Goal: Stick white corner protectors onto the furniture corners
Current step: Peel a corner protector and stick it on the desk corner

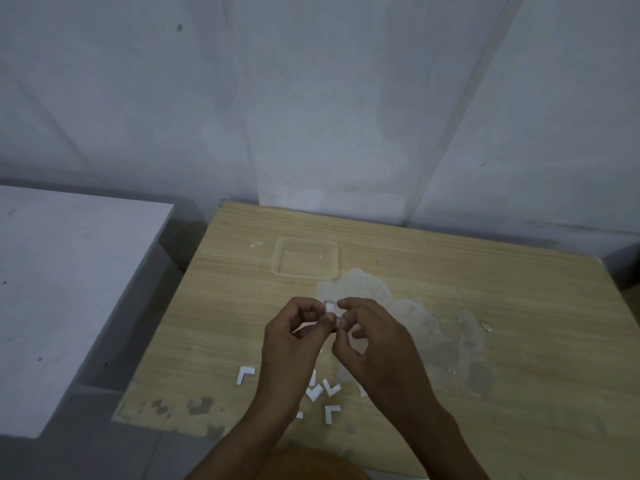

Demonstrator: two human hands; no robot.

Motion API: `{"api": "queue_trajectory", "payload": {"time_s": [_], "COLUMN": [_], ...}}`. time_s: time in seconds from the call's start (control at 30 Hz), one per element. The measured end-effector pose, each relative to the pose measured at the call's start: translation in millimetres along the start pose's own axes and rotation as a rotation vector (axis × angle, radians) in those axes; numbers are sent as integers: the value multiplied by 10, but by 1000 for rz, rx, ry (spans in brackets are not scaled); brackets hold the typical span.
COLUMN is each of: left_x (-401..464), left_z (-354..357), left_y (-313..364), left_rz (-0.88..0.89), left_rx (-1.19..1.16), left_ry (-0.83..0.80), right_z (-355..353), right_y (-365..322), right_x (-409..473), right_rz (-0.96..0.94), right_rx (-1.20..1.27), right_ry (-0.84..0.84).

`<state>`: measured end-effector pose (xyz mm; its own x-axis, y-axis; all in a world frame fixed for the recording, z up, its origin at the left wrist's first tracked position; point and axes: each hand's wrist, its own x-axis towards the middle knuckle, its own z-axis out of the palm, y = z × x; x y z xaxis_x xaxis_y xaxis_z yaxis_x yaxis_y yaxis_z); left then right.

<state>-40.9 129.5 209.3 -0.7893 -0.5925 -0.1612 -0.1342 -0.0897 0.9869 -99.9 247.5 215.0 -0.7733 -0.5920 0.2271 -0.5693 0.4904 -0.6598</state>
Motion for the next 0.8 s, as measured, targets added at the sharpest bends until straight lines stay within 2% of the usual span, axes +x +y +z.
{"api": "queue_trajectory", "payload": {"time_s": [0.17,0.37,0.53,0.7,0.8], "left_x": [-19,-26,5,18,29], "left_z": [-19,-19,-54,-129,-190], "left_y": [-19,-12,-50,-221,-393], "left_rz": [-155,-294,-259,-153,-114], "left_rx": [-141,-332,-289,-114,-6], "left_ry": [-21,-56,-29,9,20], "right_z": [33,57,42,35,122], "right_y": [-15,2,9,65,176], "right_x": [-16,-44,-94,-168,-257], "right_rz": [-112,-94,-15,21,133], "right_rx": [-86,-56,104,250,346], "right_ry": [-1,-53,-53,47,45]}}
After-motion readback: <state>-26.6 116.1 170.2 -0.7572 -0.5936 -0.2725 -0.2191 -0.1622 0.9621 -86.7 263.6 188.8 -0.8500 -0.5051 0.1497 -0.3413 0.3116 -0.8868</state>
